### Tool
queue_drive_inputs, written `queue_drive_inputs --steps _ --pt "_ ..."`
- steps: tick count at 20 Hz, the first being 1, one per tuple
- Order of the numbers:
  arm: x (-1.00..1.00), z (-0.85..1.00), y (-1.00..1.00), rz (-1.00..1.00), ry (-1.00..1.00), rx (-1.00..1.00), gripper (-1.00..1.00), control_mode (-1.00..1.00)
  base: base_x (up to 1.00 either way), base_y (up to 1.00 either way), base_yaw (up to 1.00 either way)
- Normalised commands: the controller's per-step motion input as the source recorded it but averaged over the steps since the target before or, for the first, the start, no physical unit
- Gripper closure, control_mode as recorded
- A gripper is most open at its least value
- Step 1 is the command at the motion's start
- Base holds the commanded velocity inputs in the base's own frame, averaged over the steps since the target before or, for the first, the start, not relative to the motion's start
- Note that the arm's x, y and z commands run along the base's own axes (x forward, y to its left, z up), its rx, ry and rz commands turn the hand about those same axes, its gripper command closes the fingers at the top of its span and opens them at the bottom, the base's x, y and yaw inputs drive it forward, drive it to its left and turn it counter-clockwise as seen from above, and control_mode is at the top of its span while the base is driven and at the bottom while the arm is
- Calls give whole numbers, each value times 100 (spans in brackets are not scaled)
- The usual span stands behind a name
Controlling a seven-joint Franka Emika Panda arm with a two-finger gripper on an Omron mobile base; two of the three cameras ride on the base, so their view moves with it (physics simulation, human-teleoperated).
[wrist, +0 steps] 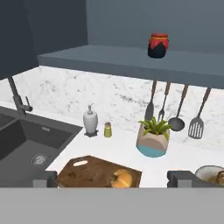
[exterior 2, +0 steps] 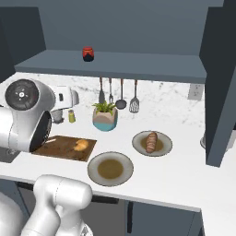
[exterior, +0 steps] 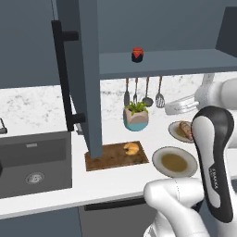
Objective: From the different types of pastries on the counter, select a croissant and place it on the cutting board. Then retrieve a jar of jam from the cabinet and place it alongside the croissant on the cutting board.
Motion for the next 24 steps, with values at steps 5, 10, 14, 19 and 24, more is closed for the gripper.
queue_drive_inputs --steps 5,10,14,19,24 --pt "0 90 20 -16 -20 0 -100 -100 0 0 0" --pt "0 48 3 -7 -20 0 -100 -100 0 0 0" --pt "12 0 0 0 -2 0 -100 -100 0 0 0" --pt "34 2 0 -4 -18 0 -100 -100 0 0 0" --pt "11 0 0 -11 -16 0 -100 -100 0 0 0"
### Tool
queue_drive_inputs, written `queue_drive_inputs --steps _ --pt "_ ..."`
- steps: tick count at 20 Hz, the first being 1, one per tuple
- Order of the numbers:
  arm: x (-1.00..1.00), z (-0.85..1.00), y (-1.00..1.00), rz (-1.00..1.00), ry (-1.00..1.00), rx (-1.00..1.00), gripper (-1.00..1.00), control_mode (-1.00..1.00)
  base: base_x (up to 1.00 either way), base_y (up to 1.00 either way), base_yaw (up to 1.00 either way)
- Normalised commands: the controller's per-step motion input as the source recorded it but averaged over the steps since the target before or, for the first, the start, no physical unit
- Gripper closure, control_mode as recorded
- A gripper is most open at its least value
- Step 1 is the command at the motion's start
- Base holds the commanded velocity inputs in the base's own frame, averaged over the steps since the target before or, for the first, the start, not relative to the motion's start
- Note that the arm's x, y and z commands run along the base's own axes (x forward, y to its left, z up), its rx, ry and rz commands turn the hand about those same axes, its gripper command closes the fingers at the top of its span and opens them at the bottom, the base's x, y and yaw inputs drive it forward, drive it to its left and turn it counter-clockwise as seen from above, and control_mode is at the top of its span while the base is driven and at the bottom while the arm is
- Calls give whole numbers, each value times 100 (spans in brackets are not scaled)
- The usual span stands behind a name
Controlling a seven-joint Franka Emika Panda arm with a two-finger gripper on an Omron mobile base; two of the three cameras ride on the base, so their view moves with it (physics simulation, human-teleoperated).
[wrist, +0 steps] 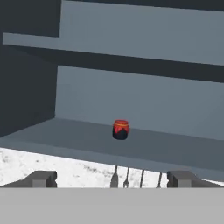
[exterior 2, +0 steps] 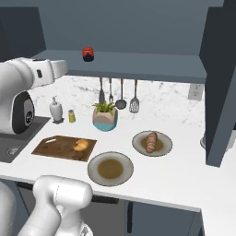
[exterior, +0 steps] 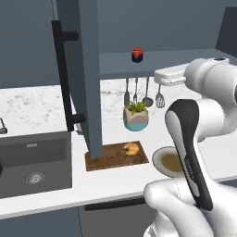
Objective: From the different types of pastries on the counter, select a croissant and place it on the cutting board. Then retrieve a jar of jam from the cabinet and place it alongside the croissant on the cutting board.
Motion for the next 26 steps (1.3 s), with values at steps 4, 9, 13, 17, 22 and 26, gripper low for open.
queue_drive_inputs --steps 4,9,13,17,22,26 --pt "0 0 -11 -20 -10 1 -100 -100 0 0 0" --pt "0 1 0 -5 0 2 -100 -100 0 0 0" --pt "22 3 0 0 13 0 -100 -100 0 0 0" --pt "46 1 0 2 25 1 -100 -100 0 0 0" --pt "6 0 0 0 4 0 -100 -100 0 0 0" --pt "20 -6 0 0 0 0 -100 -100 0 0 0"
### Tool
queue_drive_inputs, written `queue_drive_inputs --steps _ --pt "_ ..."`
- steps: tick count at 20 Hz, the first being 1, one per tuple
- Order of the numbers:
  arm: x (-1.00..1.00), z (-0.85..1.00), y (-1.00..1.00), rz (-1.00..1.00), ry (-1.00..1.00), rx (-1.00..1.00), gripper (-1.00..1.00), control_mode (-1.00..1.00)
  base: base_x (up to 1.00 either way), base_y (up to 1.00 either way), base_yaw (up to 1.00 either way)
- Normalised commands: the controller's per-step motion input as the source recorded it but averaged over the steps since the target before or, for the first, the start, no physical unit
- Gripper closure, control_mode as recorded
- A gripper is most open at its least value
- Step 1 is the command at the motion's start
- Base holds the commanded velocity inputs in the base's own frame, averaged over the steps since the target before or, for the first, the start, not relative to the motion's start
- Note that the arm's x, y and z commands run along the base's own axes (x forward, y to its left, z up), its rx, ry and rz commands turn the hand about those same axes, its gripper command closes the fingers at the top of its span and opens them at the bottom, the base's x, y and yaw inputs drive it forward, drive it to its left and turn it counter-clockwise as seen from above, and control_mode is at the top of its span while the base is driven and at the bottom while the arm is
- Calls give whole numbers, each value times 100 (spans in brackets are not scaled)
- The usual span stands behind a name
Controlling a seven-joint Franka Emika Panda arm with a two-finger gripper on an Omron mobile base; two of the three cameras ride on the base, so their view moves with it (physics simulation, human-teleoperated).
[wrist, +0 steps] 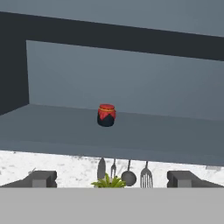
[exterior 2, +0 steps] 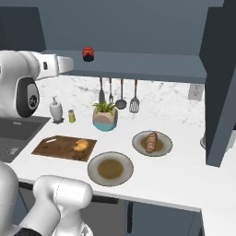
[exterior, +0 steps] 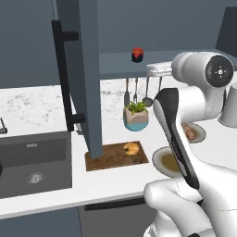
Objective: From the different types of pastries on the counter, select a croissant and place it on the cutting board. Then retrieve a jar of jam from the cabinet and place it alongside the croissant on the cutting board.
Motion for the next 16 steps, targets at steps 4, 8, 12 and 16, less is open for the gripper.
queue_drive_inputs --steps 4,8,12,16 --pt "30 -6 0 0 0 1 -100 -100 0 0 0" --pt "36 -3 0 0 0 0 -100 -100 0 0 0" --pt "24 -11 0 2 0 2 -100 -100 0 0 0" --pt "4 -12 0 1 0 4 -100 -100 0 0 0"
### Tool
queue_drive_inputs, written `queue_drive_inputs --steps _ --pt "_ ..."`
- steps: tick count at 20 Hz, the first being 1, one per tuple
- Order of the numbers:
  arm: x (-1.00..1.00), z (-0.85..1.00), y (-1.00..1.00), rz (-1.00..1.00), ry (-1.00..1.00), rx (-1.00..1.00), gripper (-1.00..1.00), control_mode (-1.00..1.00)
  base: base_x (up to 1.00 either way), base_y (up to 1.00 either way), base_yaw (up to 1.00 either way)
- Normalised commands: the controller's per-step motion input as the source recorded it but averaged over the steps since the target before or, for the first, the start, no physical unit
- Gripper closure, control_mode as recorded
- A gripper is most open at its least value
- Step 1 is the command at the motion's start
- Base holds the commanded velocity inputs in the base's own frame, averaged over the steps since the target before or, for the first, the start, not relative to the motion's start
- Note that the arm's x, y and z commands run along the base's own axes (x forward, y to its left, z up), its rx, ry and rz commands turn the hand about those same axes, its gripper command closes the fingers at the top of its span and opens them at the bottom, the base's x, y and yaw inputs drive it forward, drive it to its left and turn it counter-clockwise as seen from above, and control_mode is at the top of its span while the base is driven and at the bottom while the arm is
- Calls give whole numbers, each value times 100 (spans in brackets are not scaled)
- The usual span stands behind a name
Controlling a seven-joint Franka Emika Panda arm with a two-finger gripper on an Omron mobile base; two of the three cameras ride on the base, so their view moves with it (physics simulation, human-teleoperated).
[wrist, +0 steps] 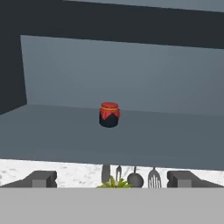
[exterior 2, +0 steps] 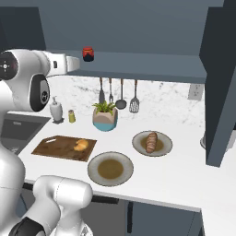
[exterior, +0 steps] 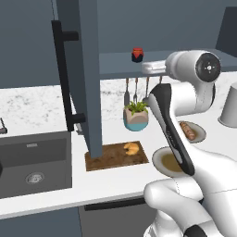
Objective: From the different types of pastries on the counter, select a croissant and place it on the cutting board. Then retrieve a jar of jam from the cabinet and place it alongside the croissant on the cutting board.
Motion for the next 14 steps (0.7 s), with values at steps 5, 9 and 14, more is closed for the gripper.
queue_drive_inputs --steps 5,9,14 --pt "13 -12 0 1 0 2 -100 -100 0 0 0" --pt "19 -12 0 1 0 1 -100 -100 0 0 0" --pt "20 -4 0 0 0 1 -100 -100 0 0 0"
